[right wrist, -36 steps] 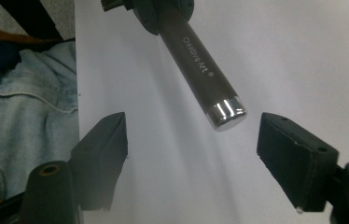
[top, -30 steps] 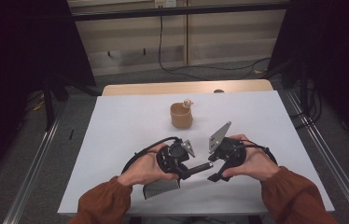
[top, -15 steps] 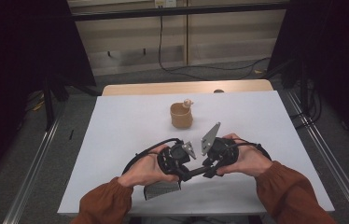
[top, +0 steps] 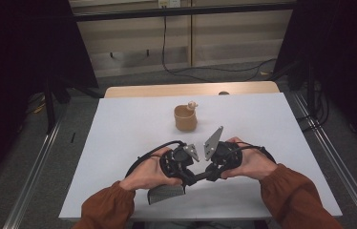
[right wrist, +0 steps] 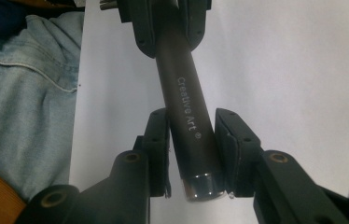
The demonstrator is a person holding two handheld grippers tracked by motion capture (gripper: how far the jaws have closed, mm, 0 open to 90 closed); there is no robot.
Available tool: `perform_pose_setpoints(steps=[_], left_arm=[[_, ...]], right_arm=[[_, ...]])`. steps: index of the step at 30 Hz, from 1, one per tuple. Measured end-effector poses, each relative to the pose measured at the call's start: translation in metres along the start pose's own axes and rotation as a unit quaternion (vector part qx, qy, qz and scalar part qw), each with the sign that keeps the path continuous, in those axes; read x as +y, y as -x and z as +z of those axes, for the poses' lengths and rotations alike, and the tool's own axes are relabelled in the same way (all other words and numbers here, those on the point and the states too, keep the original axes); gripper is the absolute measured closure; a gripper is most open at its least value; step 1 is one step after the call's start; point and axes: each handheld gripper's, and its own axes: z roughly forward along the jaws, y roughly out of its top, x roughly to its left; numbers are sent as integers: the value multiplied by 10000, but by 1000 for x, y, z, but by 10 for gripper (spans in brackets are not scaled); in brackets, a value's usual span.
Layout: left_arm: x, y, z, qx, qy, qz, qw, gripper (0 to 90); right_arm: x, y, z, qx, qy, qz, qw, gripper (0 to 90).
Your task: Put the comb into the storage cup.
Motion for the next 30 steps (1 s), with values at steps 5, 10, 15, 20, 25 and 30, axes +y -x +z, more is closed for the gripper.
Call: perform_pose_setpoints(steps=[5,10,15,20,25,30], left_arm=[[-1,-1,-1,35,-26,97,9999,724],[-3,-2,-1,-1,81,96,9999,705],[-5,-4,-1,1,150,101,9998,694],[-7,-6,-4,19,470,-140,9988,617],[-8,-6,-7,101,715,-31,9974,392],[-12,-9,-14,440,1061,-68,9934,160]], right_arm=[[0,-2,0,-25,32,-177,9998,693],[-1,-5,1,53,49,-276,9996,724],[-2,-4,1,64,118,-276,9995,728],[-5,-3,1,183,186,-225,9994,728],[-9,-2,1,132,299,-142,9994,728],[-15,0,-2,79,338,3,9994,728]])
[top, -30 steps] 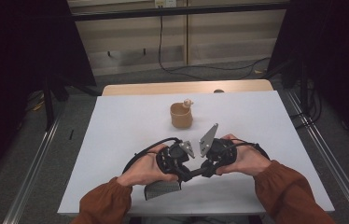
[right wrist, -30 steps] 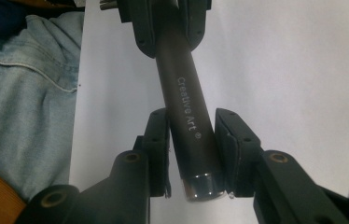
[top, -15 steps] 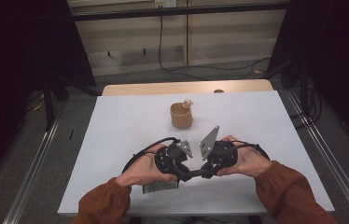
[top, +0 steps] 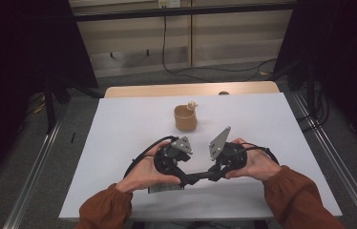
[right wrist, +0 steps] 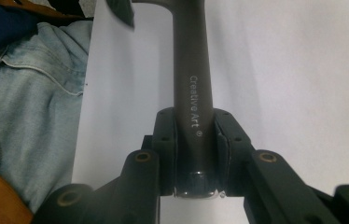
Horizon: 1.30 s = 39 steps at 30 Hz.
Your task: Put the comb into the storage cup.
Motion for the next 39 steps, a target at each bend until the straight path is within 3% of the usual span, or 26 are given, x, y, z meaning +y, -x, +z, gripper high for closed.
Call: perform_pose_setpoints(steps=[4,9,14,17,22,25,28,31,34,36,38,39], left_arm=[[-6,-3,-5,233,227,-78,9994,83],[-15,-8,-14,404,535,-99,9977,71],[-22,-13,-26,641,926,-305,9932,62],[-26,-15,-31,752,1019,-406,9911,62],[-36,-16,-35,987,1277,-449,9859,54],[-42,-16,-38,1241,1441,-539,9803,46],[-47,-17,-42,1367,1693,-656,9738,43],[-53,-18,-47,1355,1760,-710,9724,52],[-59,-18,-48,1495,1877,-793,9676,51],[-64,-18,-49,1515,1918,-818,9662,51],[-69,-18,-49,1482,1934,-887,9658,50],[-70,-19,-50,1451,1922,-847,9669,50]], right_arm=[[-3,1,-5,-94,105,96,9999,728],[-10,3,-6,-162,212,305,9992,728],[-20,2,-6,-259,285,491,9980,728],[-24,1,-9,-331,333,594,9971,728],[-33,1,-13,-557,491,830,9938,728],[-39,0,-15,-617,598,1002,9912,728],[-46,0,-16,-747,649,1205,9878,728],[-51,-1,-17,-816,671,1356,9851,728],[-53,-3,-16,-822,682,1440,9838,728],[-55,-3,-15,-874,697,1530,9819,728],[-58,-3,-14,-880,729,1595,9806,728],[-59,-4,-14,-919,766,1686,9784,727]])
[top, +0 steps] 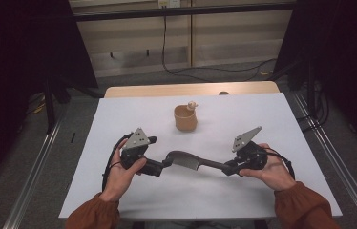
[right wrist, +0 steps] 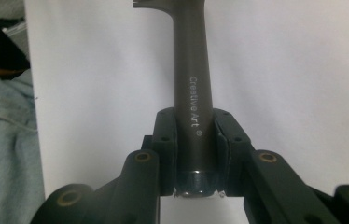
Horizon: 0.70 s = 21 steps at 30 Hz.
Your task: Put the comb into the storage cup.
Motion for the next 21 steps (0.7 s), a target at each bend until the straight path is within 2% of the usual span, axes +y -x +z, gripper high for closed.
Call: perform_pose_setpoints(steps=[1,2,4,7,9,11,13,15,17,18,20,21], left_arm=[[-2,0,-1,-23,-3,-33,10000,51],[-3,0,-3,38,25,-40,10000,52],[-5,2,-5,93,91,-120,9998,52],[-10,2,-8,272,220,-128,9993,48],[-14,1,-7,243,308,-213,9990,47],[-18,-1,-6,49,335,-379,9987,49],[-22,0,-3,151,305,-345,9988,49],[-25,1,-3,154,452,-339,9983,54],[-26,5,-6,153,616,-301,9975,53],[-27,7,-8,191,635,-323,9973,53],[-29,9,-8,205,690,-354,9968,53],[-30,9,-7,227,674,-364,9968,53]], right_arm=[[-1,0,0,4,-11,43,10000,727],[-3,-1,-1,-94,28,96,9999,728],[-6,-4,-2,-280,184,137,9993,728],[-10,-9,-4,-462,387,234,9979,727],[-12,-10,-5,-475,489,318,9972,728],[-14,-9,-5,-470,577,366,9966,728],[-16,-9,-5,-402,652,446,9961,727],[-19,-8,-3,-310,682,577,9955,727],[-21,-8,-2,-434,698,675,9943,727],[-22,-8,-1,-390,695,707,9943,727],[-24,-8,-1,-445,845,740,9927,727],[-24,-8,-2,-397,912,741,9923,727]])
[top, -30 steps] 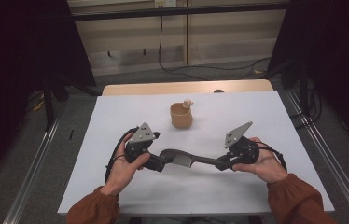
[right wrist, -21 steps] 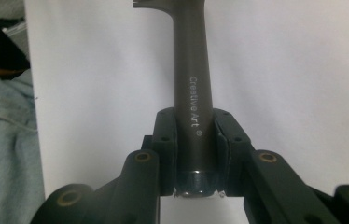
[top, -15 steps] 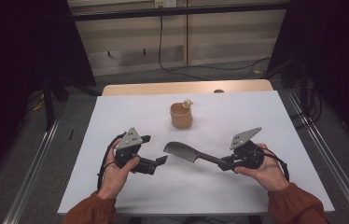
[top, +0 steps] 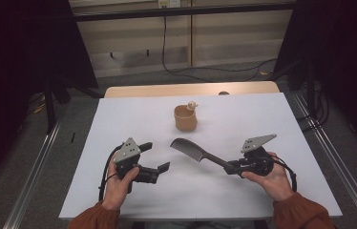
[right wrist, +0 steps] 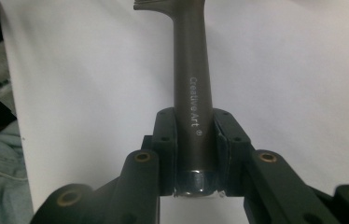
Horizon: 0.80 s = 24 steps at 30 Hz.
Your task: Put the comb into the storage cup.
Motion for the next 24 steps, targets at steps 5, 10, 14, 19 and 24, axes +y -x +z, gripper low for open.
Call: perform_pose_setpoints(steps=[5,10,14,19,24], left_arm=[[-4,0,4,32,44,-26,10000,54],[-8,0,6,159,35,-112,9998,61],[-10,1,9,135,-19,-41,9999,61],[-9,1,10,43,83,-108,9999,60],[-8,2,13,-55,174,-211,9996,59]], right_arm=[[-2,-1,-1,39,306,86,9995,727],[-6,-1,1,38,554,121,9984,727],[-7,-1,0,-4,900,26,9959,727],[-7,-3,2,50,1161,-66,9932,726],[-7,-4,3,78,1413,-116,9899,726]])
